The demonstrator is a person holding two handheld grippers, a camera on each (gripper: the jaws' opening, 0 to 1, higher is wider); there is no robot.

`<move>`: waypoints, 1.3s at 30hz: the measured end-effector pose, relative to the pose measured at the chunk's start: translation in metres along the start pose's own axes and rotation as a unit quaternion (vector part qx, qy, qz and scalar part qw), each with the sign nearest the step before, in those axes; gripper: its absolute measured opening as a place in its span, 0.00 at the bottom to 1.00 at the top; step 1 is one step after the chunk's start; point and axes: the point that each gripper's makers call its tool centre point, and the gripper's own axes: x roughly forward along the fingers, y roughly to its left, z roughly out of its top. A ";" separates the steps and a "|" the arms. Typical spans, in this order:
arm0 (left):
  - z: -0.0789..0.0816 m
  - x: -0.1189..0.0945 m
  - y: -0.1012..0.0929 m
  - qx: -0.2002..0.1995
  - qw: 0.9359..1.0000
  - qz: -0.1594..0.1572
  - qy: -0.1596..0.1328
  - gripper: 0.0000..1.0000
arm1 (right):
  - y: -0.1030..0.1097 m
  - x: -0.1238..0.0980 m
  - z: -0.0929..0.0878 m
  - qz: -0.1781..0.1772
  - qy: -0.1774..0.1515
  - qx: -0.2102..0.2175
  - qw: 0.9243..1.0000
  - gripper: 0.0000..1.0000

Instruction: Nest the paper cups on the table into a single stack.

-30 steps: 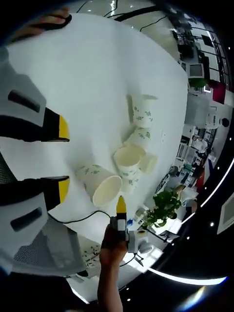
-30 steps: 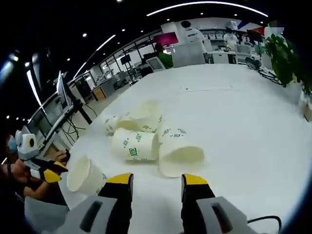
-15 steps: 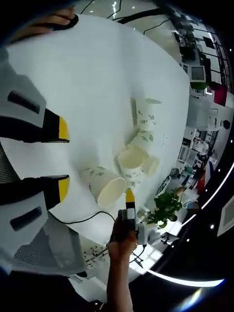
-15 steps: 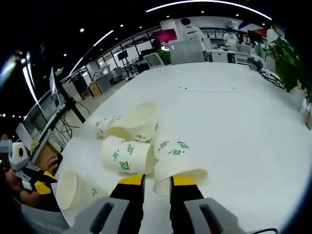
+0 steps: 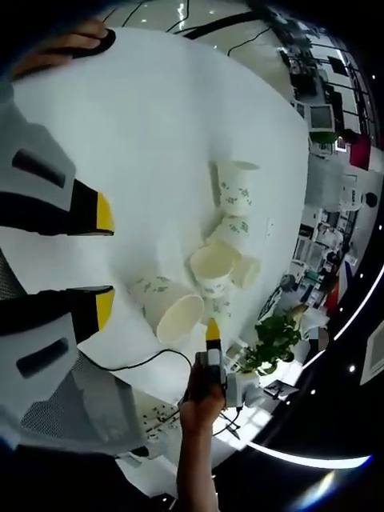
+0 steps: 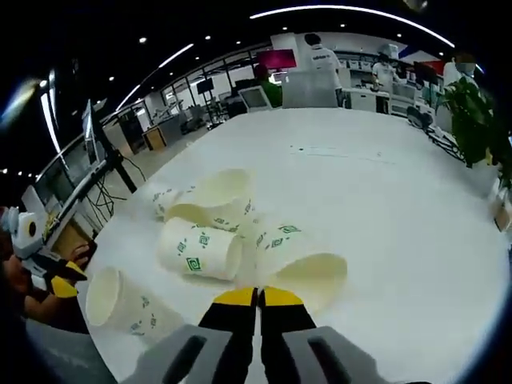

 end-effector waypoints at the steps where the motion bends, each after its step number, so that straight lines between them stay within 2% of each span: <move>1: 0.001 0.001 -0.001 0.002 1.000 -0.002 0.000 0.23 | 0.000 -0.001 0.000 0.000 0.000 -0.001 1.000 0.00; 2: 0.001 0.002 -0.002 0.005 1.000 -0.003 0.001 0.23 | -0.009 0.008 0.002 0.000 0.000 -0.003 1.000 0.00; 3: 0.003 0.002 -0.002 0.005 1.000 -0.004 0.000 0.23 | -0.009 0.007 0.002 -0.001 0.000 -0.005 1.000 0.00; 4: 0.006 0.002 -0.004 0.004 1.000 -0.007 -0.004 0.24 | -0.007 0.001 0.003 -0.002 -0.002 -0.007 1.000 0.00; 7: 0.017 -0.003 -0.011 0.038 0.999 -0.009 -0.007 0.25 | -0.008 0.002 0.004 -0.001 0.000 -0.020 1.000 0.00; 10: 0.024 -0.004 -0.017 0.055 0.998 -0.011 -0.007 0.25 | -0.005 -0.006 0.003 0.000 0.000 -0.020 1.000 0.00; 14: 0.036 -0.003 -0.017 0.057 0.998 -0.017 -0.020 0.26 | -0.004 -0.009 0.005 0.002 0.000 -0.019 1.000 0.00; 20: 0.056 0.005 -0.021 0.135 0.991 -0.010 -0.020 0.27 | 0.013 -0.028 0.002 0.009 -0.003 -0.035 0.999 0.00; 23: 0.068 0.012 -0.028 0.126 0.991 -0.021 -0.023 0.27 | 0.013 -0.028 0.005 0.011 -0.001 -0.054 0.998 0.00; 29: 0.091 0.034 -0.053 0.187 0.981 -0.040 -0.027 0.30 | 0.030 -0.041 0.008 0.030 -0.002 -0.074 0.997 0.00; 31: 0.094 0.044 -0.055 0.204 0.978 -0.044 -0.024 0.31 | 0.033 -0.041 0.010 0.035 -0.002 -0.079 0.996 0.00; 35: 0.099 0.059 -0.078 0.251 0.966 -0.055 -0.019 0.34 | 0.045 -0.048 0.013 0.047 -0.004 -0.097 0.994 0.00; 37: 0.104 0.064 -0.086 0.256 0.965 -0.061 -0.020 0.35 | 0.059 -0.053 0.009 0.071 0.006 -0.121 0.990 0.00; 39: 0.109 0.069 -0.086 0.263 0.962 -0.065 -0.021 0.36 | 0.067 -0.057 0.005 0.076 0.014 -0.147 0.986 0.00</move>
